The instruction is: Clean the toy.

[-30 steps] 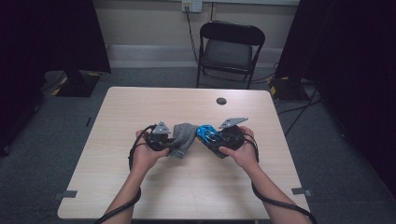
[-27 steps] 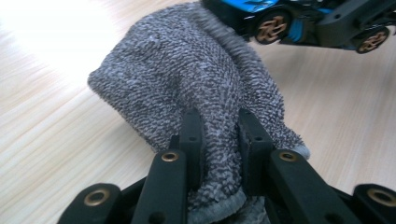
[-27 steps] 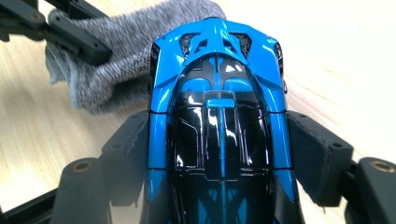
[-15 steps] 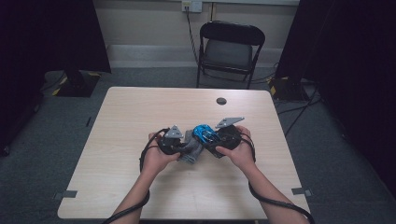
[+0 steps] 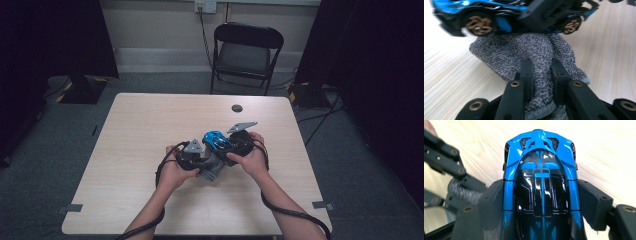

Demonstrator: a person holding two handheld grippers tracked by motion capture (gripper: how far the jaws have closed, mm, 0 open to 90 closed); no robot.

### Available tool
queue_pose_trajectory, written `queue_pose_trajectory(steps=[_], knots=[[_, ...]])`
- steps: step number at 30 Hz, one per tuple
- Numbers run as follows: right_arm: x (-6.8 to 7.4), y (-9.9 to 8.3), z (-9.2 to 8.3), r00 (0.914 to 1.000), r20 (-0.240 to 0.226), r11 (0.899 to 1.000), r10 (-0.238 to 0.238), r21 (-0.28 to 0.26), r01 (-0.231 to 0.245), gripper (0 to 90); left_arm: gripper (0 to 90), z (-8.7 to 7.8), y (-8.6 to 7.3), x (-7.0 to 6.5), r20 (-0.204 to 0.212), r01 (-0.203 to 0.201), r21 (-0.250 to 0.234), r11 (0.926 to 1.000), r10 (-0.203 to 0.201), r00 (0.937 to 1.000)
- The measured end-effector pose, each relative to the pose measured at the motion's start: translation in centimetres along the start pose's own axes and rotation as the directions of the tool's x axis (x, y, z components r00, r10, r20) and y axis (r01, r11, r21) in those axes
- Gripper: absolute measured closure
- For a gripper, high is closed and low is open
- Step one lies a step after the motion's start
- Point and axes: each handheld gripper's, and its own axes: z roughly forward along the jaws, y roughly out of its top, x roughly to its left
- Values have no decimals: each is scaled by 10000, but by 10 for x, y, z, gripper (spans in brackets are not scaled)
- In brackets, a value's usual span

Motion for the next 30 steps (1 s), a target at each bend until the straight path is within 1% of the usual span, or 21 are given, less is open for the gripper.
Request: queue_pose_trajectory(steps=[4,8,10,11,13,17,22,23,25,26,28,30], knots=[[0,3,2,9999,67,10000,79,56,-80,282,753,3,0,-6,234,-104,26,9999,103,9997],[1,6,4,10000,66,10000,53,72,-54,282,753,8,0,-15,556,-343,93,9994,337,9979],[1,7,4,9999,88,10000,76,48,-77,282,753,11,0,-18,819,-401,-12,9992,400,9958],[1,8,4,9999,96,9999,106,38,-106,282,753,13,0,-21,1009,-446,-60,9990,450,9939],[0,8,4,9998,71,9999,162,-13,-162,281,753,15,0,-24,1235,-519,-116,9986,530,9909],[-4,9,4,9996,99,9996,272,13,-272,282,753,15,-1,-27,1320,-605,-57,9981,608,9894],[-9,10,1,9992,211,9994,330,-45,-329,282,753,9,-4,-25,1144,-667,90,9977,652,9913],[-10,11,0,9991,227,9993,365,-84,-363,282,753,6,-5,-23,1055,-728,134,9973,709,9919],[-11,11,-2,9990,286,9994,348,-102,-345,282,753,1,-6,-19,964,-666,87,9977,655,9932],[-11,11,-4,9990,307,9994,338,-108,-335,282,752,-2,-7,-16,850,-592,78,9982,583,9947],[-12,11,-6,9990,311,9994,312,-134,-308,282,752,-9,-9,-9,488,-474,104,9988,469,9977],[-12,9,-8,9992,285,9995,278,-154,-274,282,752,-17,-11,-1,177,-326,97,9994,324,9993]])
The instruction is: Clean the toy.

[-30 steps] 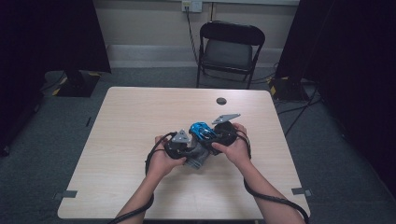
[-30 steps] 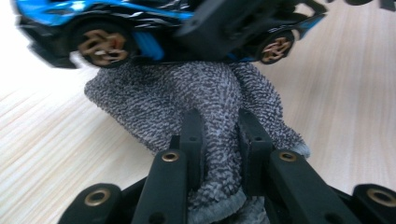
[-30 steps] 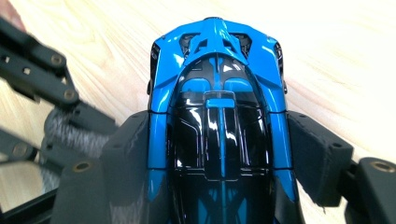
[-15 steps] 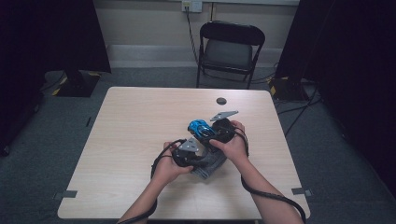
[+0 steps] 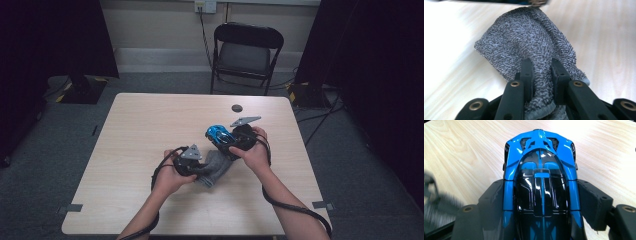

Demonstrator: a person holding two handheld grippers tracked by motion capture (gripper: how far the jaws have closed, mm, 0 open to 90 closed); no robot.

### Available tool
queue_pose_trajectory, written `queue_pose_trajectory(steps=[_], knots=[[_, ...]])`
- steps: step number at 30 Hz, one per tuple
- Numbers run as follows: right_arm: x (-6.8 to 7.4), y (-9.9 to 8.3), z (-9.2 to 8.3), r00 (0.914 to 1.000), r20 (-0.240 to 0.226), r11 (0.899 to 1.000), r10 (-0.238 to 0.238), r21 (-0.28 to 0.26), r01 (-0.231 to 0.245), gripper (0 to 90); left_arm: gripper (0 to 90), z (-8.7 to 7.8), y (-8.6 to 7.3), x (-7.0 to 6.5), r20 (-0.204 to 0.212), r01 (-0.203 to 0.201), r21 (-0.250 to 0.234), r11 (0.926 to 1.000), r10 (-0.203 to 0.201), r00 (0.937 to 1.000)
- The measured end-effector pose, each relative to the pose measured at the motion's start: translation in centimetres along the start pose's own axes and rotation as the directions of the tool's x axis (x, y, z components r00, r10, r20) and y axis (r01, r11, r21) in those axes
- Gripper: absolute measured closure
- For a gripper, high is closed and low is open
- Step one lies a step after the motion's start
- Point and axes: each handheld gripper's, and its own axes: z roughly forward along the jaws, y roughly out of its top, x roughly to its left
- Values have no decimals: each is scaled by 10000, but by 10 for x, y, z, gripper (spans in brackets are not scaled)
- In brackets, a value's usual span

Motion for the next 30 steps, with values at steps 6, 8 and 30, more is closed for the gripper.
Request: queue_pose_trajectory(steps=[6,8,30], knots=[[4,-7,-5,9998,-151,9999,-117,-70,116,281,752,-17,-7,22,-856,445,-96,9990,-452,9953],[5,-9,-7,9997,-203,9998,-162,-70,160,282,752,-20,-7,27,-1037,526,-117,9985,-535,9932],[15,-27,0,9986,-247,9985,-458,282,465,282,753,-11,2,34,-1495,838,-308,9960,-875,9849]])
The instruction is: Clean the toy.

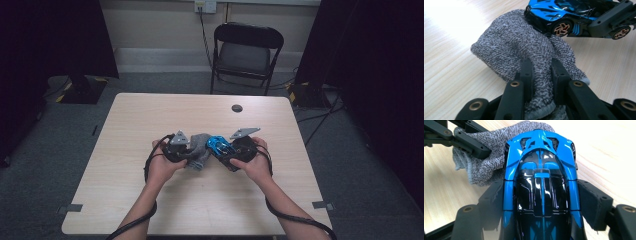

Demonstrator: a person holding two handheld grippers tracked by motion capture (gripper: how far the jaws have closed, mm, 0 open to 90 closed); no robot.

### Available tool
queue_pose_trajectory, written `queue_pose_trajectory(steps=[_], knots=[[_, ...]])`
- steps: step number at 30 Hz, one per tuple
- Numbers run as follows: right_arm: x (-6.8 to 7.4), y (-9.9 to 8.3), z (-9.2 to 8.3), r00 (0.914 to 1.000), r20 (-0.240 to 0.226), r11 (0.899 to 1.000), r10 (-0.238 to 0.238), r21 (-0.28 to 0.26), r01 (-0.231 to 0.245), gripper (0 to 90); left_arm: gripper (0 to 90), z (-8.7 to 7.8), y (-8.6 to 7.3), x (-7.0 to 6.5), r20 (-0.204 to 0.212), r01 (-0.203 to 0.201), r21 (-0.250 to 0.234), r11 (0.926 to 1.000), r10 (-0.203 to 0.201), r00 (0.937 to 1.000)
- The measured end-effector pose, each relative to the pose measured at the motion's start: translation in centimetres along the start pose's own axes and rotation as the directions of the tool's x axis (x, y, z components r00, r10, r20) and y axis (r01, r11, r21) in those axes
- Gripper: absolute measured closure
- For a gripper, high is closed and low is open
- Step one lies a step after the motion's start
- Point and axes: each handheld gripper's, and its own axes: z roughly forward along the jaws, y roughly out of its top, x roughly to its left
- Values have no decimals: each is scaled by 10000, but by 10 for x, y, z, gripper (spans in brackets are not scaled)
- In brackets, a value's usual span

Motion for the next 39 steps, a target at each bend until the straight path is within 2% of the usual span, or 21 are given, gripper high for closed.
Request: queue_pose_trajectory(steps=[6,12,18,27,39], knots=[[0,1,1,9998,-181,9998,122,-142,-124,281,753,3,2,-5,147,-264,43,9996,263,9995],[3,7,2,9999,-129,9999,97,-65,-98,282,753,6,4,-11,436,-301,33,9995,299,9986],[7,15,6,10000,-33,10000,63,-40,-63,281,753,10,6,-20,623,-615,48,9981,610,9962],[7,20,11,9995,-50,9995,316,-71,-317,282,753,15,5,-32,913,-733,-27,9973,732,9931],[1,23,13,9983,153,9984,562,-25,-562,281,753,24,10,-52,1294,-1254,9,9921,1242,9838]])
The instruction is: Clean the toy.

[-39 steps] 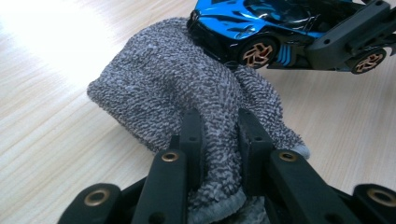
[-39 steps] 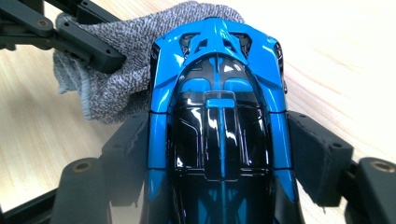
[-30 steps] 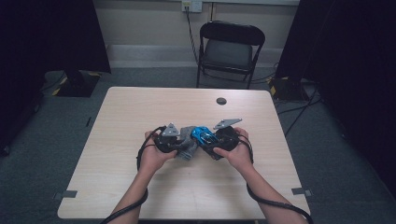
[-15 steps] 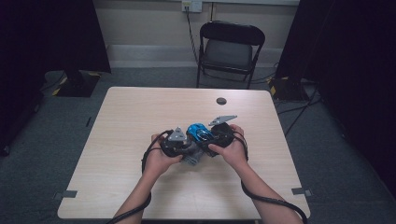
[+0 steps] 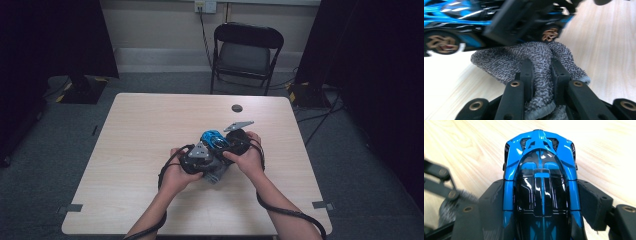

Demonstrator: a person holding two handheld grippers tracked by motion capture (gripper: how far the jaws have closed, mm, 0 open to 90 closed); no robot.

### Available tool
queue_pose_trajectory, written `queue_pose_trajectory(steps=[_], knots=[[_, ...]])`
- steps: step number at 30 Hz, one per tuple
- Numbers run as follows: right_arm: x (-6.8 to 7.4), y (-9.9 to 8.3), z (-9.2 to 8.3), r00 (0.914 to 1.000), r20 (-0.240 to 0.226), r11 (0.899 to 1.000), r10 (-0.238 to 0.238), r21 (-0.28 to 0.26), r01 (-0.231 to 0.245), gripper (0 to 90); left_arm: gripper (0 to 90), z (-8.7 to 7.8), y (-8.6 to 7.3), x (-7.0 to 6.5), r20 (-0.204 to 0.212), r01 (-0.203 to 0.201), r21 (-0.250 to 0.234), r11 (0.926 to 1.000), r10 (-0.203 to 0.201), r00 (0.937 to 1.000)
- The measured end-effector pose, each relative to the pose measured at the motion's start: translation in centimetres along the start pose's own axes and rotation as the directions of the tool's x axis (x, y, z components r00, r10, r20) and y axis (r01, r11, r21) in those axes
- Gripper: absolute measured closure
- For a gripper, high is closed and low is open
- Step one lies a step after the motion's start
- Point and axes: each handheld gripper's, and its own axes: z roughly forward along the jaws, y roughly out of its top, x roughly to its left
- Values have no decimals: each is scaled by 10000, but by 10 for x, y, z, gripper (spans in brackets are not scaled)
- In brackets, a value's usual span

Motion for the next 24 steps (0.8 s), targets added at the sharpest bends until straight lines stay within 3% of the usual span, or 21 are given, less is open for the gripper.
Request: queue_pose_trajectory(steps=[13,19,24], knots=[[-7,4,-3,9996,201,9997,201,-174,-198,282,752,10,2,-18,654,-437,-100,9990,443,9969],[-13,2,-5,9991,299,9994,296,-198,-290,282,752,9,-1,-21,710,-358,-160,9992,369,9968],[-16,2,-10,9989,241,9987,411,-325,-403,282,752,4,-5,-15,582,-345,30,9994,342,9977]])
